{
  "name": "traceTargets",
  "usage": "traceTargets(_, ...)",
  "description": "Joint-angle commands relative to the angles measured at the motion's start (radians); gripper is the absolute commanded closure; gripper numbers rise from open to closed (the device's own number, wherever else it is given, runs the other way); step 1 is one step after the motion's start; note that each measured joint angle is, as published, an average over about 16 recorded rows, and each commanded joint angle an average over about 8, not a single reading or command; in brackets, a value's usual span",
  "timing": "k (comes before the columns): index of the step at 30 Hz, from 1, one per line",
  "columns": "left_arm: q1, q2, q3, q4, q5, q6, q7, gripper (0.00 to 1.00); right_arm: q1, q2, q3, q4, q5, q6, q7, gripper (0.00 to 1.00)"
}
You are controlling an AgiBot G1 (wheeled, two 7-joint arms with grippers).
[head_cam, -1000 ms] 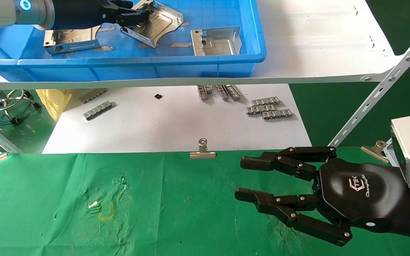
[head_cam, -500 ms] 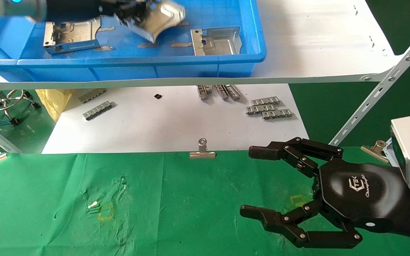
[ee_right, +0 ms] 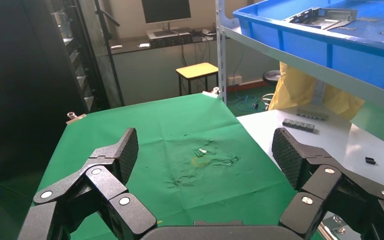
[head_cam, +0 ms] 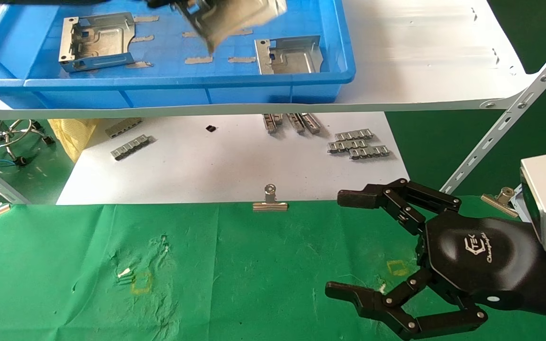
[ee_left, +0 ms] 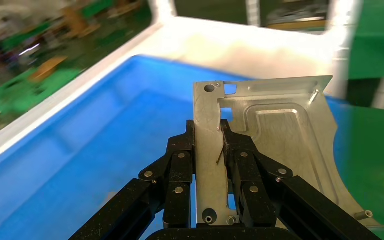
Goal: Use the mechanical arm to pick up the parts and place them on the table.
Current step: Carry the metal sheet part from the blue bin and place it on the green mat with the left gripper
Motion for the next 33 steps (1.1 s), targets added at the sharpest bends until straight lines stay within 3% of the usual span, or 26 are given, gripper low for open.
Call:
traceTargets(1,0.002,-0.021,-0.01,-0.01,-0.017,0.089,0.034,1.0,0.0,0.0,0.0,0.0,0.0,0.0,0.0,0.0)
traceTargets(5,0.022,-0.056,-0.008,-0.056,-0.039,0.183,0.109,1.0,0.0,0.0,0.0,0.0,0.0,0.0,0.0,0.0)
traceTargets(10,0.094,-0.125,0.02,-0.201,-0.12,0.21,0.164,1.0,0.0,0.0,0.0,0.0,0.0,0.0,0.0,0.0)
traceTargets(17,0.287,-0.339,0.166,-0.578,-0.314,0.206,0.209,1.0,0.0,0.0,0.0,0.0,0.0,0.0,0.0,0.0)
traceTargets(20,0.35,-0.42,0.242,-0.66,-0.347,0.197,0.244,1.0,0.0,0.0,0.0,0.0,0.0,0.0,0.0,0.0)
traceTargets(24,0.39,-0.459,0.327,-0.651,-0.312,0.186,0.314,1.0,0.0,0.0,0.0,0.0,0.0,0.0,0.0,0.0)
traceTargets(33,0.453,-0.439,0.449,-0.509,-0.247,0.185,0.468,1.0,0.0,0.0,0.0,0.0,0.0,0.0,0.0,0.0)
